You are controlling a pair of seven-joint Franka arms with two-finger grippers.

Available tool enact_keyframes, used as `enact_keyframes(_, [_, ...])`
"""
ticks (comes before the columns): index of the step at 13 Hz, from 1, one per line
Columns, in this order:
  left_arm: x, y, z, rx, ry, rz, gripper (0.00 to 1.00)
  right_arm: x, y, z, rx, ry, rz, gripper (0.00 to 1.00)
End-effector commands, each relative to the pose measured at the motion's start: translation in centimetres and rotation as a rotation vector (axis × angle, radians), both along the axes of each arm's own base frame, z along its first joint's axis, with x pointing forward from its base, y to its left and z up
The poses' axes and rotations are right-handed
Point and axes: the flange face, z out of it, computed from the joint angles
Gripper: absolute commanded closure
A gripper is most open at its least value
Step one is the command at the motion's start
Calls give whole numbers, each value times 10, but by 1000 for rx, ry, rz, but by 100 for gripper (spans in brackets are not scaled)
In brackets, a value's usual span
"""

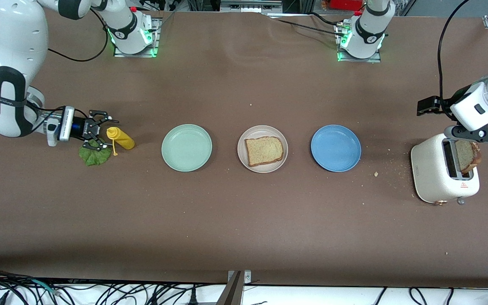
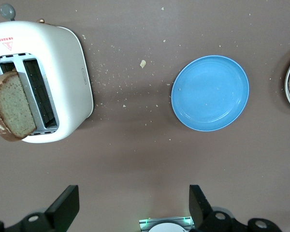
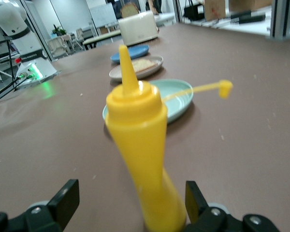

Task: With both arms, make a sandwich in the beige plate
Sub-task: 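Lower the mustard bottle onto the table and open the right gripper, then withdraw the open right gripper away from the mustard bottle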

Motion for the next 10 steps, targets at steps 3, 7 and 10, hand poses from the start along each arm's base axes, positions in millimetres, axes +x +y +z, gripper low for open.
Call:
enact_keyframes(3, [-2,-4,16,-23,-11,-1,0,19,-65,52,-197,184,8,3])
enact_keyframes(7, [-2,-6,17,-23,-8,-7,0,42,-96,105,-348,325,-28,3])
enact_keyframes(10, [-2,-6,17,-23,-8,-5,0,59,-98,131,-394,384,-39,3])
